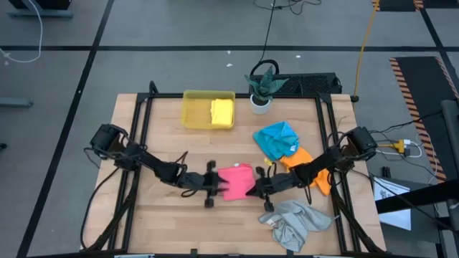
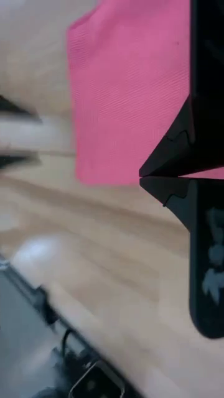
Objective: Fold microfiber towels
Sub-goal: Fold the pink microfiber cloth
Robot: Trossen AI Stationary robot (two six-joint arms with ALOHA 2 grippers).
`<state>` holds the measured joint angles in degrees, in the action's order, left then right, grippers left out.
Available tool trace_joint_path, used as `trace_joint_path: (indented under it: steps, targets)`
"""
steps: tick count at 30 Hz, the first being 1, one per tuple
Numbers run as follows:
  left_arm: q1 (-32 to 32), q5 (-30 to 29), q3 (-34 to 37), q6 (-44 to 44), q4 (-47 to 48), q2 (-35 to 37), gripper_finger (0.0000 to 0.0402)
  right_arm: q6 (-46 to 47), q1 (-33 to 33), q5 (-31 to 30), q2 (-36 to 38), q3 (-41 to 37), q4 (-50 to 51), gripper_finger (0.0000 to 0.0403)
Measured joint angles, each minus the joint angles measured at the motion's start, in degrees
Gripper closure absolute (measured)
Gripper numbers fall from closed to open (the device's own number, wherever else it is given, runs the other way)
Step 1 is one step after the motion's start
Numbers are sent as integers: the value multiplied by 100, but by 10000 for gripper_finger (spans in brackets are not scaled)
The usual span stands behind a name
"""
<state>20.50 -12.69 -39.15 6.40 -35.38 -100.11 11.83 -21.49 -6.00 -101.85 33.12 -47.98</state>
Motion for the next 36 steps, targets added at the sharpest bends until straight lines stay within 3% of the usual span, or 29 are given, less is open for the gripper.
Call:
trace_joint_path:
  steps: [2,14,19,25,31,36]
  targets:
    - [13,283,17,-143,37,-15,284,-23,-5,0,3,0,-181,403]
    - [-124,372,24,-2,720,-559,284,539,-1,-320,1,-2,847,403]
    - [-122,370,24,128,1181,-307,284,384,-106,-324,52,-2,887,403]
    - [6,371,19,126,972,175,284,359,-224,-751,358,-2,858,403]
    - [-102,370,-5,-154,269,-74,284,425,21,-920,237,2,422,403]
    - [-273,368,17,137,922,-224,284,598,308,-917,27,-1,715,403]
